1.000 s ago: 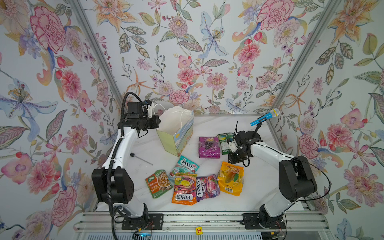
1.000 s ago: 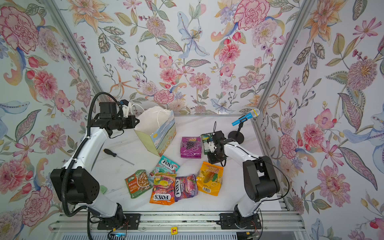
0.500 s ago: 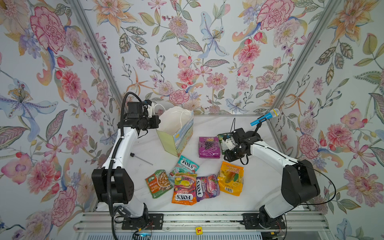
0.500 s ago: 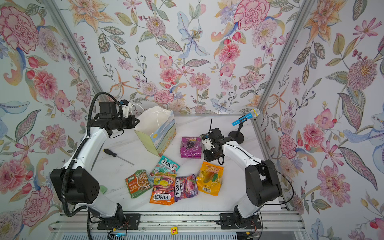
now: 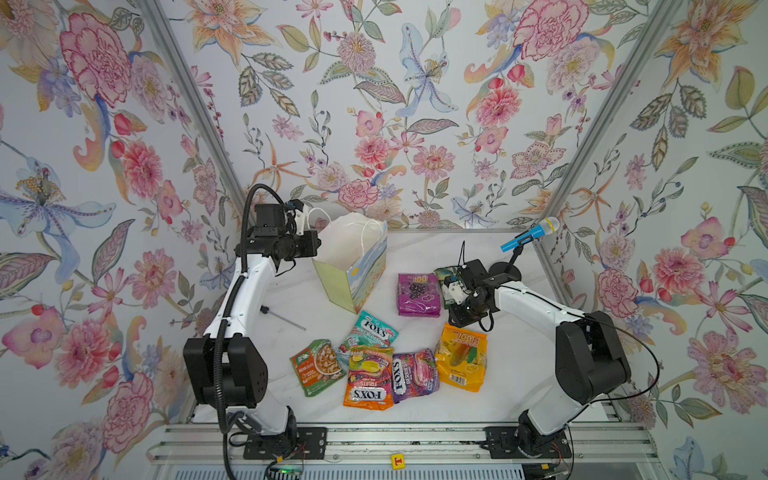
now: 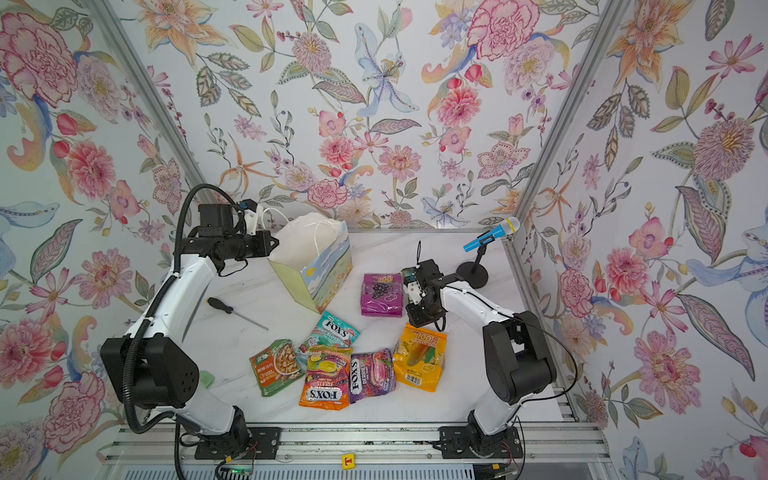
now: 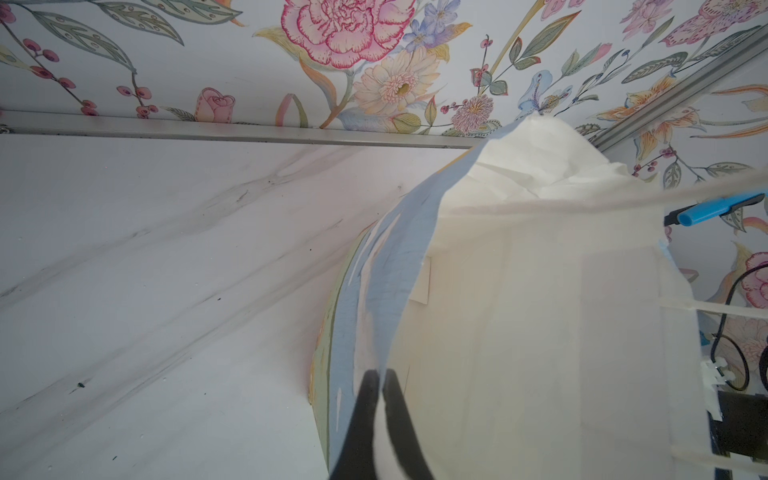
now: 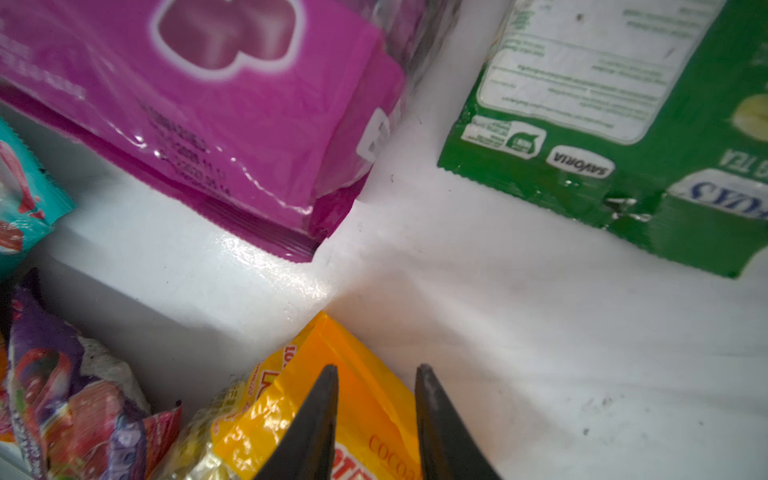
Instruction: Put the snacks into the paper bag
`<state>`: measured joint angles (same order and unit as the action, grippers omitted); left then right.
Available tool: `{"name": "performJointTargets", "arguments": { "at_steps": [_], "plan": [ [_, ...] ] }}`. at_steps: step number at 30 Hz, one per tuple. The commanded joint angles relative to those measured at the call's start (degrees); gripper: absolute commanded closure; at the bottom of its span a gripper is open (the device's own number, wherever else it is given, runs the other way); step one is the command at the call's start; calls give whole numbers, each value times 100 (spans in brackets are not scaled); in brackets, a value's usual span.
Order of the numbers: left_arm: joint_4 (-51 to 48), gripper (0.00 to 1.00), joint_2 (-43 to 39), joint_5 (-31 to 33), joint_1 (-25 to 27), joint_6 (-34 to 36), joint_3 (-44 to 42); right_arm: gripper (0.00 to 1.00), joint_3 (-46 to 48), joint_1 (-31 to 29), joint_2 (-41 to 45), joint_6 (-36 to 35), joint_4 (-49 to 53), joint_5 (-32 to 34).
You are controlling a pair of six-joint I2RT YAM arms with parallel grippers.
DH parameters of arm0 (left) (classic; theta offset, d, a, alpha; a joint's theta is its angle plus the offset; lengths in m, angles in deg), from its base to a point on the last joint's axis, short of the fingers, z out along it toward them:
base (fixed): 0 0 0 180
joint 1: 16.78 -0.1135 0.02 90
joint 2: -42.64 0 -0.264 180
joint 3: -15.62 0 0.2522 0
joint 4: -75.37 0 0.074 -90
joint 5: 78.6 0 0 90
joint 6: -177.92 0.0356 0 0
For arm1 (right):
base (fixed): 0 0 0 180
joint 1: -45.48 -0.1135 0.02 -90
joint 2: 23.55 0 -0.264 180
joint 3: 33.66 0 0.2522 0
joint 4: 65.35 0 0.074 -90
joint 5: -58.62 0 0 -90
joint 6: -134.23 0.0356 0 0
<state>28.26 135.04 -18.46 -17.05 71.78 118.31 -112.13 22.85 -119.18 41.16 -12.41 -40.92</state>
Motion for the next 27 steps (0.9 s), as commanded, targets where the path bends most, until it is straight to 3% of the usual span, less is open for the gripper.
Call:
{"name": "performJointTargets", "arguments": {
  "at_steps": [1, 15, 25, 27],
  "plan": [
    [-58, 100, 62, -151, -34, -29, 194, 66, 72, 12, 124, -11, 110, -46],
    [-23, 100, 64, -185, -27, -49, 193, 66, 176, -101, 28, 8, 141, -101],
    [-14, 100, 43, -195, -31, -73, 198, 72, 118, -93, -373, 69, 130, -17],
    [-14, 100, 40, -195, -36, -69, 206, 78, 92, -95, -448, 74, 116, -14]
  ]
}}
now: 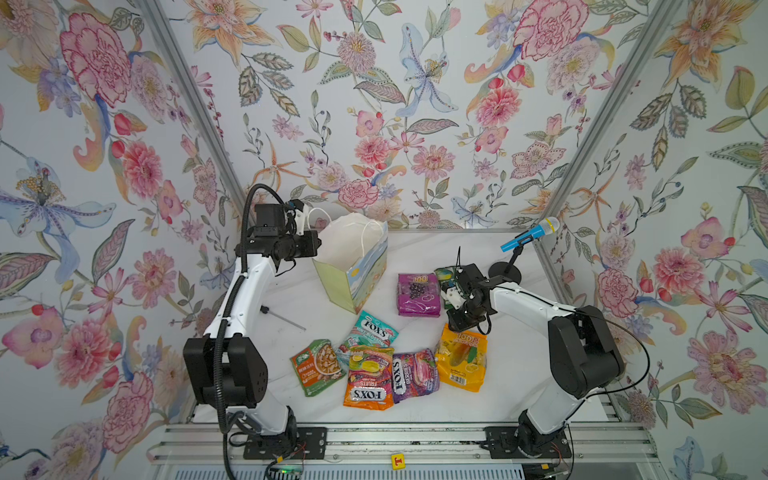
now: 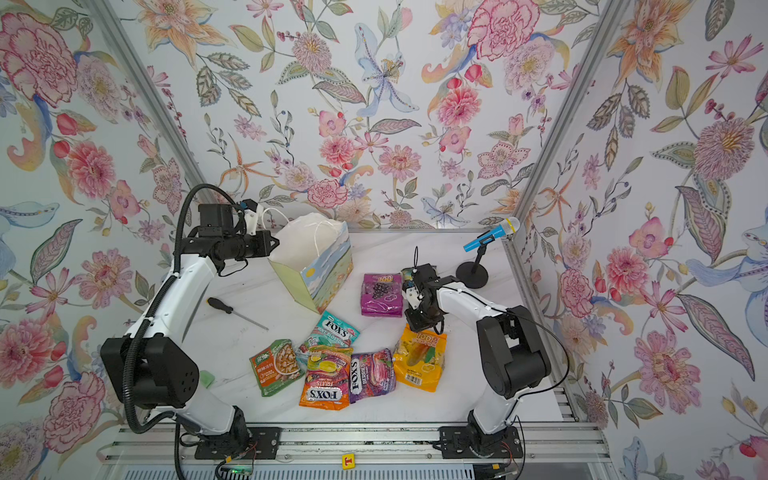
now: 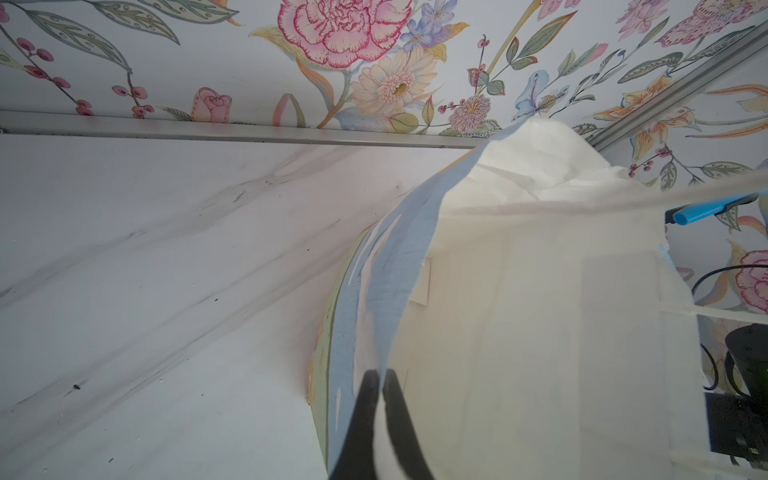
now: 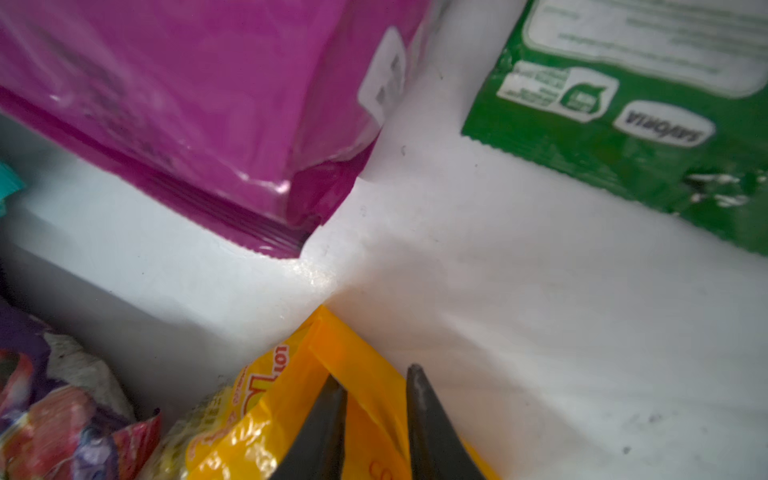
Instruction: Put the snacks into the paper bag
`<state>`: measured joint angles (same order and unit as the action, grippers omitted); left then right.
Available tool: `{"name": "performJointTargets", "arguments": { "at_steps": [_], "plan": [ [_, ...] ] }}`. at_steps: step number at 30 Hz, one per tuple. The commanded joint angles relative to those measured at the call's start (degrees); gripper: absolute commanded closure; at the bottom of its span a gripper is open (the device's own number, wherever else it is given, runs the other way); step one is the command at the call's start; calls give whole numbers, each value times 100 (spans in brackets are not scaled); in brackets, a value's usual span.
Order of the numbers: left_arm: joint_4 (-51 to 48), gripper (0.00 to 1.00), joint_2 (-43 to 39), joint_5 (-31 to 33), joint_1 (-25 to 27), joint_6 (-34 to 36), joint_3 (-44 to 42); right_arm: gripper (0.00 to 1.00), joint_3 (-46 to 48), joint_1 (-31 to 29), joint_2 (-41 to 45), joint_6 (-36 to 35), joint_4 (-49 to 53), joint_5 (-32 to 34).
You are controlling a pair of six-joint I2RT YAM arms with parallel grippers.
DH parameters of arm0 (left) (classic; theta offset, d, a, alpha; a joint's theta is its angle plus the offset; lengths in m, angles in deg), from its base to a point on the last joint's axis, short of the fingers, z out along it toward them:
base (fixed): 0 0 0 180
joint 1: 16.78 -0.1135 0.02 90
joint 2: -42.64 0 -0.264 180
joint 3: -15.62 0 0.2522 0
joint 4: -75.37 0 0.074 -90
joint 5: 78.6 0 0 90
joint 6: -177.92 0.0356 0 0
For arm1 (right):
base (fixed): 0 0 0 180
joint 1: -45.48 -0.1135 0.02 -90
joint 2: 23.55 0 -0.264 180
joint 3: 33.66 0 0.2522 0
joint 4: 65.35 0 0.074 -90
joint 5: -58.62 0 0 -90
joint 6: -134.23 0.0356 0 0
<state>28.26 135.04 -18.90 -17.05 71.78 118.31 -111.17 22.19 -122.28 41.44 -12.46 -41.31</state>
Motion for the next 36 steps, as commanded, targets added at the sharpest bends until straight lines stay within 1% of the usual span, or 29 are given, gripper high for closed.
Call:
{"name": "performJointTargets", "arguments": {
  "at_steps": [1, 4, 7, 12, 17, 25, 31, 36],
  "plan": [
    [-23, 100, 38, -151, -24, -65, 216, 83, -23, -22, -170, 58, 120, 23],
    [-32, 100, 26, -151, -34, -58, 222, 100, -99, 11, -149, 94, 121, -15],
    [-51, 100, 32, -142, -34, -47, 233, 100, -225, 54, 67, 176, 128, -33],
    [-58, 100, 9, -134, -34, -47, 233, 100, -572, 96, 654, 339, 305, -284],
    [-60, 100, 3, -185, -34, -82, 228, 100, -854, 53, 1328, 764, 504, -542],
    [28, 100, -6, -230, -34, -132, 172, 100, -1367, -35, 2149, 1270, 753, -645],
    [115, 100, -26, -283, -34, -174, 82, 100, -1762, -184, 2212, 1501, 751, -703],
    [168, 100, -64, -302, -30, -214, 20, 100, -2374, -420, 2114, 1744, 732, -634]
  ]
}}
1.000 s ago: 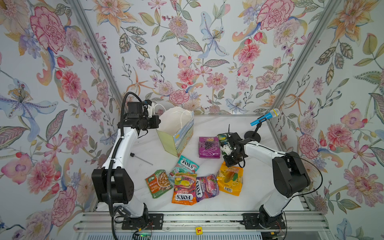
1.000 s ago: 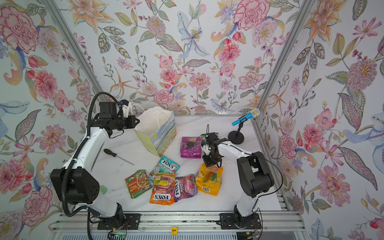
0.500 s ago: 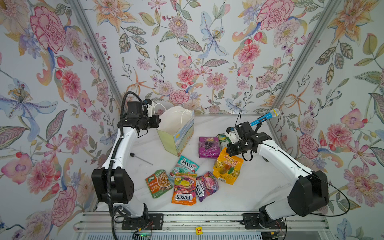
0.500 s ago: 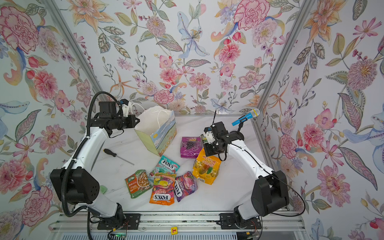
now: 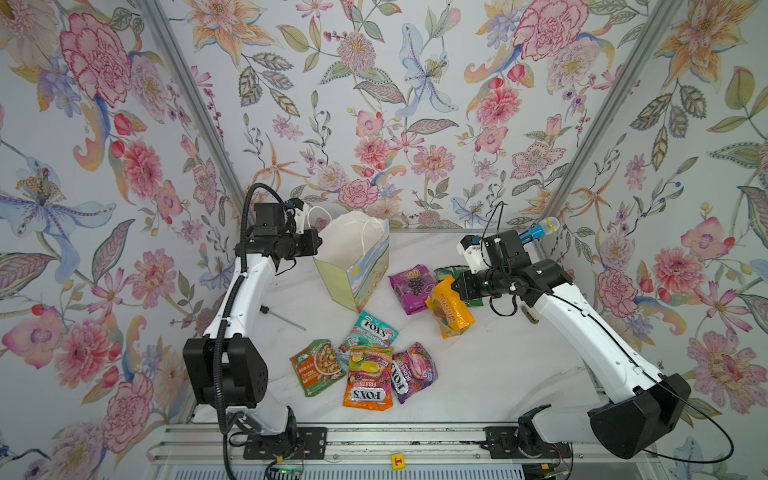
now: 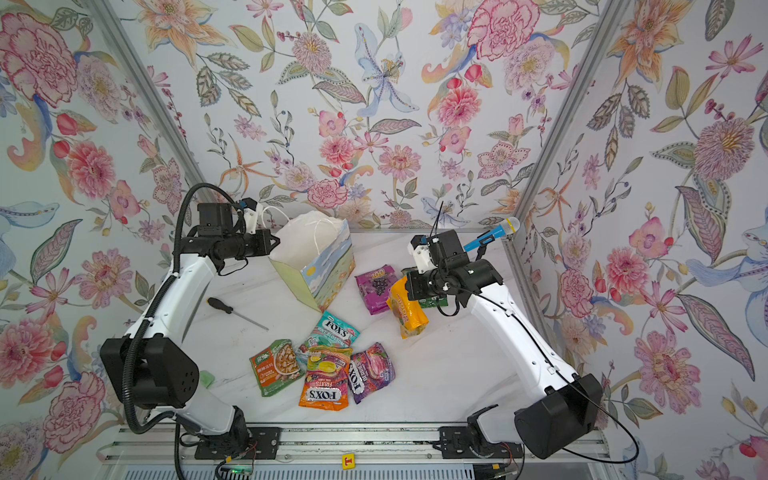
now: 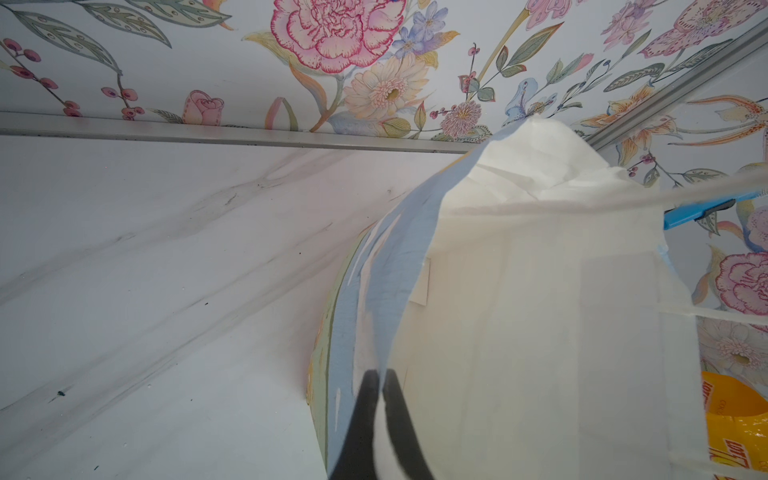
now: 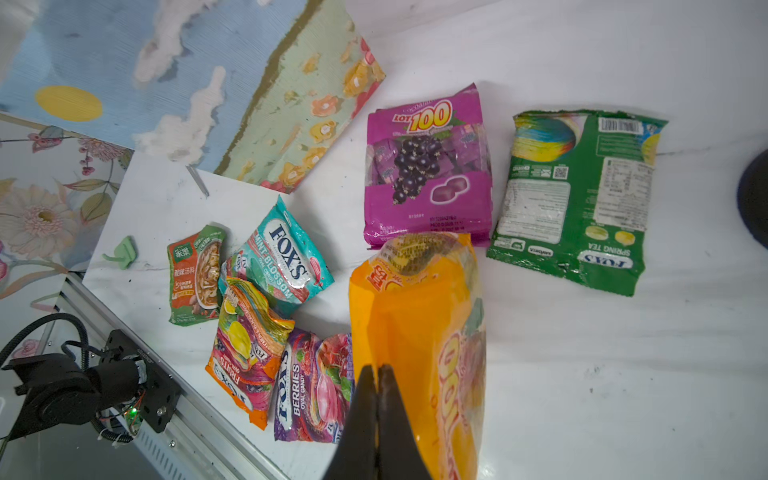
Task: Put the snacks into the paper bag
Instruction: 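Grasp the yellow pack with the right gripper and lift it, then carry the yellow pack with the right gripper over the bag opening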
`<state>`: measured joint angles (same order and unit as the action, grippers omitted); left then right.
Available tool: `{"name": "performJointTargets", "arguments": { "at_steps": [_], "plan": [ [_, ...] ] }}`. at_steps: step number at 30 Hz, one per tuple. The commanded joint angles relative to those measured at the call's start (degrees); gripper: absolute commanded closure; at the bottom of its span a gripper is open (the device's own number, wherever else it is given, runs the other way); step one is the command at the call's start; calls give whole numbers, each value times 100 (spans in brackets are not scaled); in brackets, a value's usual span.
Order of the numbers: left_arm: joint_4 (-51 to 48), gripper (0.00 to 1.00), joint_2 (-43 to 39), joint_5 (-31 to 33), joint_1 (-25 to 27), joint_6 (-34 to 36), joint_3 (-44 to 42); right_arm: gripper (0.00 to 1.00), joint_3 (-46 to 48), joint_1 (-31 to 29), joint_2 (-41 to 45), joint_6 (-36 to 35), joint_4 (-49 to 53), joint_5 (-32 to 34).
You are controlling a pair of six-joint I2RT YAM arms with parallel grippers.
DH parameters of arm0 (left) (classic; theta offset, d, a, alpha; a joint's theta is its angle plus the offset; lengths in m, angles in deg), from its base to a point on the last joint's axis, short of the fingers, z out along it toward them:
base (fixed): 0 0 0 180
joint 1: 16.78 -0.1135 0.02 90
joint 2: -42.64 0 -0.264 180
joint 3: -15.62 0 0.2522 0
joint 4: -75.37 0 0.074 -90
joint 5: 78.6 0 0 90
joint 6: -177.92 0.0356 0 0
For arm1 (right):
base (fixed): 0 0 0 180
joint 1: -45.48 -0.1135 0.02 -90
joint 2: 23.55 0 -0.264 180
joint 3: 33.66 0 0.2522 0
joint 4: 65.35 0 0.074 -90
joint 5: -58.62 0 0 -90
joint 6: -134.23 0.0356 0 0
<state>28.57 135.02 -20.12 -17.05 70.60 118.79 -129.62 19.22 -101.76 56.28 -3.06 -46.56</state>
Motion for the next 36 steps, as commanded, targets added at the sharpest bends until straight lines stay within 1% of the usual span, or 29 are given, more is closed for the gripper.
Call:
{"name": "performJointTargets", "arguments": {
  "at_steps": [1, 7, 12, 16, 19, 22, 27, 33, 36],
  "plan": [
    [135, 100, -69, -178, -25, -96, -37, 100, -681, -182, 37, 325, -222, -115],
    [-2, 100, -13, -124, -13, -92, 92, 100, -2050, -943, -347, 426, -237, 15],
    [-399, 100, 88, 125, 76, 13, 348, 100, -3498, -1498, -887, 415, -269, 271],
    [-666, 100, 182, 343, 149, 84, 496, 100, -4607, -1725, -1370, 477, -497, 55],
    [-824, 100, 218, 436, 190, 106, 568, 100, -5234, -1835, -1702, 653, -818, -187],
    [-897, 100, 228, 505, 230, 75, 578, 100, -5408, -1837, -1862, 1008, -1434, -425],
    [-859, 100, 185, 578, 287, 21, 551, 100, -5510, -1802, -2099, 1464, -2346, -568],
    [-734, 100, 128, 569, 335, -55, 425, 100, -6272, -1697, -2857, 1940, -2689, -672],
    [-636, 100, 107, 551, 335, -109, 311, 100, -6379, -1615, -3129, 2364, -3117, -847]
  ]
}}
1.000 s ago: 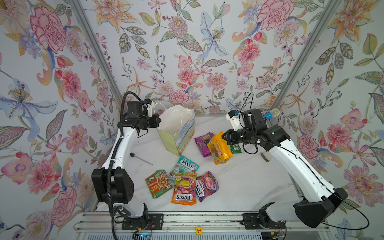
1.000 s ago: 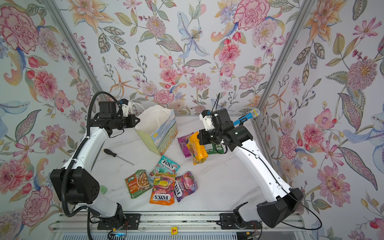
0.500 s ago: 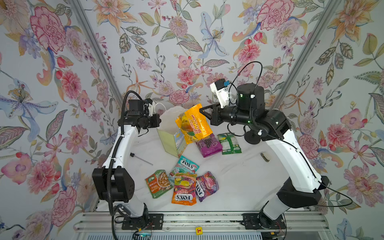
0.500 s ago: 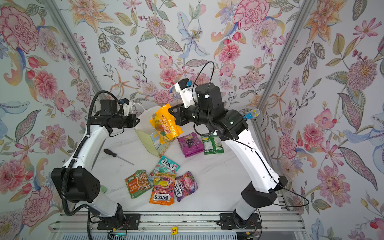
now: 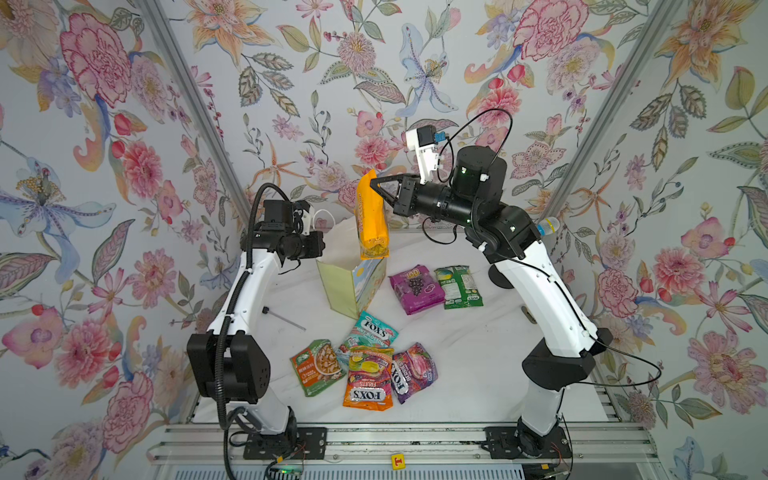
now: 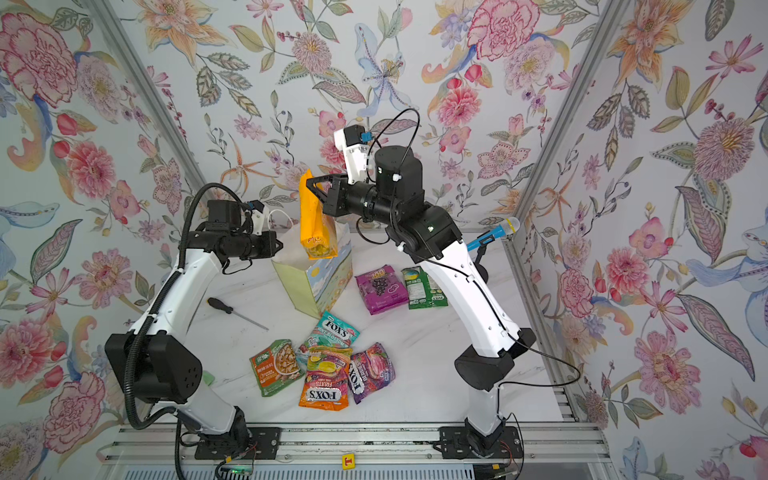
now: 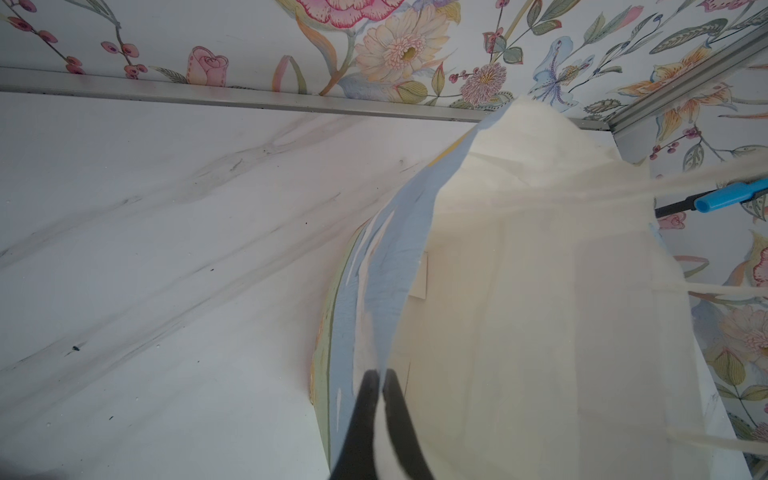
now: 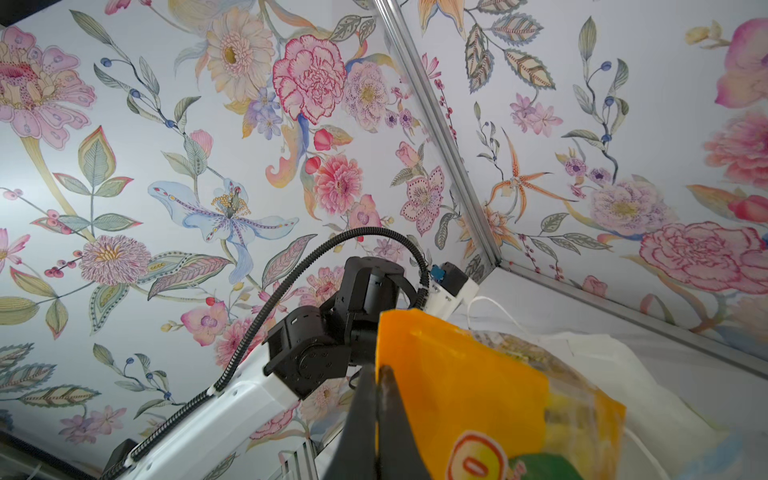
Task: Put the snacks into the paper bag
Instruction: 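Carry the yellow pack with the right gripper over the bag opening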
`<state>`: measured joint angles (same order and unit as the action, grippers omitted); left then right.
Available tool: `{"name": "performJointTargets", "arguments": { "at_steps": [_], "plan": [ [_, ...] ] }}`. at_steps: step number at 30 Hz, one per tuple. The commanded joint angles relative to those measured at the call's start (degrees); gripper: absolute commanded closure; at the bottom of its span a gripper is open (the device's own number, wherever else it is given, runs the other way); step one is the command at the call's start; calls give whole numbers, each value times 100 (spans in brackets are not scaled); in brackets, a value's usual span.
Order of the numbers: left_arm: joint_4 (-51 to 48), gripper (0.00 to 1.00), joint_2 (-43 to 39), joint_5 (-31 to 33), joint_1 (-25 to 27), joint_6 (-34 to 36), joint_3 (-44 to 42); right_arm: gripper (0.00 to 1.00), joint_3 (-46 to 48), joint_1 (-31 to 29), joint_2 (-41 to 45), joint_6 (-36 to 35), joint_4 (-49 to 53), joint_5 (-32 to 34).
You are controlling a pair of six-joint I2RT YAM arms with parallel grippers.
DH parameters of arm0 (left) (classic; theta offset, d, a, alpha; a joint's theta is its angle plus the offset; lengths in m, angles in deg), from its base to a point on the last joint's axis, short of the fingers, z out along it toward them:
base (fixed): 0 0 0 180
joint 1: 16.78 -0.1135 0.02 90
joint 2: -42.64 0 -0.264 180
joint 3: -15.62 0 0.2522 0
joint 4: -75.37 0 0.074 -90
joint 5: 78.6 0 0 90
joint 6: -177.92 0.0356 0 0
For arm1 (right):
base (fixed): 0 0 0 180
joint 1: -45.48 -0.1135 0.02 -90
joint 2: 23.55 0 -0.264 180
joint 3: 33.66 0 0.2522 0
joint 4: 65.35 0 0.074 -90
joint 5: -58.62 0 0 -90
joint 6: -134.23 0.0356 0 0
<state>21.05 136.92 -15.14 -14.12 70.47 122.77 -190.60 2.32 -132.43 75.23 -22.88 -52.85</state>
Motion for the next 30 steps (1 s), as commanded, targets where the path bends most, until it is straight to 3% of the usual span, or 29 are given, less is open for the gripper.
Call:
{"name": "performJointTargets", "arguments": {
  "at_steps": [1, 14, 30],
  "plan": [
    [133, 100, -90, 49, 46, -109, -109, 100, -290, 85, -133, 554, -1267, -223],
    [318, 100, -232, 9, 42, -199, -346, 100, -589, 153, -766, 1237, -2226, 75],
    [487, 100, -349, -96, 42, -237, -545, 100, -598, 220, -1438, 1372, -2018, 214]
  ]
}}
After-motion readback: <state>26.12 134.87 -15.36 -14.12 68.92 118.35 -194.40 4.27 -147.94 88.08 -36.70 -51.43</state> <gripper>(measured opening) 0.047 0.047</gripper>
